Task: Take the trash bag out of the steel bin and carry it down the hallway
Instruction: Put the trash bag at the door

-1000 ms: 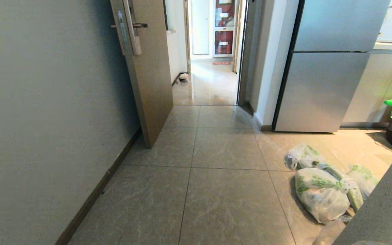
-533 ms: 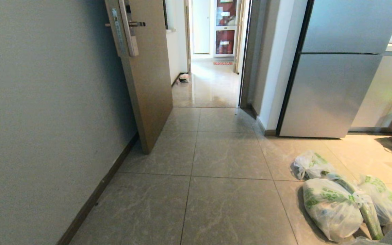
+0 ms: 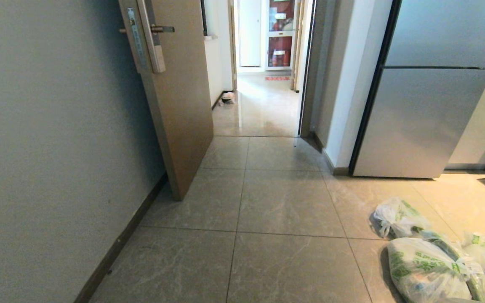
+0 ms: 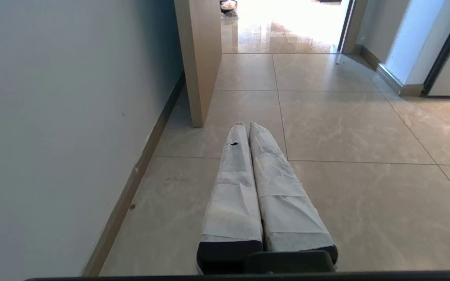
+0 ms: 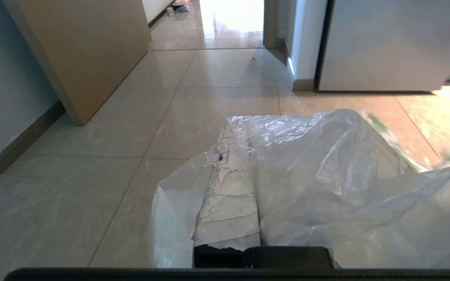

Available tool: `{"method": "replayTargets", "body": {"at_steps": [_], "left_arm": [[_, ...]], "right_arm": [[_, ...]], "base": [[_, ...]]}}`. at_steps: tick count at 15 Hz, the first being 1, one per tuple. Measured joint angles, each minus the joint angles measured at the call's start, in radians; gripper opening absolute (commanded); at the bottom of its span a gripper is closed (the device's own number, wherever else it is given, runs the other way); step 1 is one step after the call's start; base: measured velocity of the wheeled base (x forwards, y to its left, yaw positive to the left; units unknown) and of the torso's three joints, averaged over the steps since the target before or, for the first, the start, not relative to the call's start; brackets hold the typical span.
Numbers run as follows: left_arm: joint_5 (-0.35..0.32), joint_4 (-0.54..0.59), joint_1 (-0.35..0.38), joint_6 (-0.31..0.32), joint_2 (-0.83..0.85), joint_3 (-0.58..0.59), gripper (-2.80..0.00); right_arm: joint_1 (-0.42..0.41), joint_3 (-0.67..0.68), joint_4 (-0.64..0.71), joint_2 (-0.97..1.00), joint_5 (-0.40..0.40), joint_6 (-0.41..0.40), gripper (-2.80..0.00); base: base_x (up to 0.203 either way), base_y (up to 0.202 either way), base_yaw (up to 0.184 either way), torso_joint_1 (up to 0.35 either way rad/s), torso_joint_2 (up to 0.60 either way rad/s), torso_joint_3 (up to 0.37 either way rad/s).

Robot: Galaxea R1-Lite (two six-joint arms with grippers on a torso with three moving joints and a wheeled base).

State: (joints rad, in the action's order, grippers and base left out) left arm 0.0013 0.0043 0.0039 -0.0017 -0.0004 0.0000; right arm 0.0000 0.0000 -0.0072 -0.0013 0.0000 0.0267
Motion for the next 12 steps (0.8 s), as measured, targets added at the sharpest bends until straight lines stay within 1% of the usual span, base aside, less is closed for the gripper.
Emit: {"method": "replayTargets", "body": {"at_steps": [12], "left_arm": [[0.0, -0.001, 0.0, -0.002, 0.0, 0.0, -2.8]], "right_arm": [[0.0, 0.0, 0.0, 0.0, 0.0, 0.0, -2.8]], "base": [[0.193, 0.0, 0.001, 0.002, 0.0, 0.003]]}}
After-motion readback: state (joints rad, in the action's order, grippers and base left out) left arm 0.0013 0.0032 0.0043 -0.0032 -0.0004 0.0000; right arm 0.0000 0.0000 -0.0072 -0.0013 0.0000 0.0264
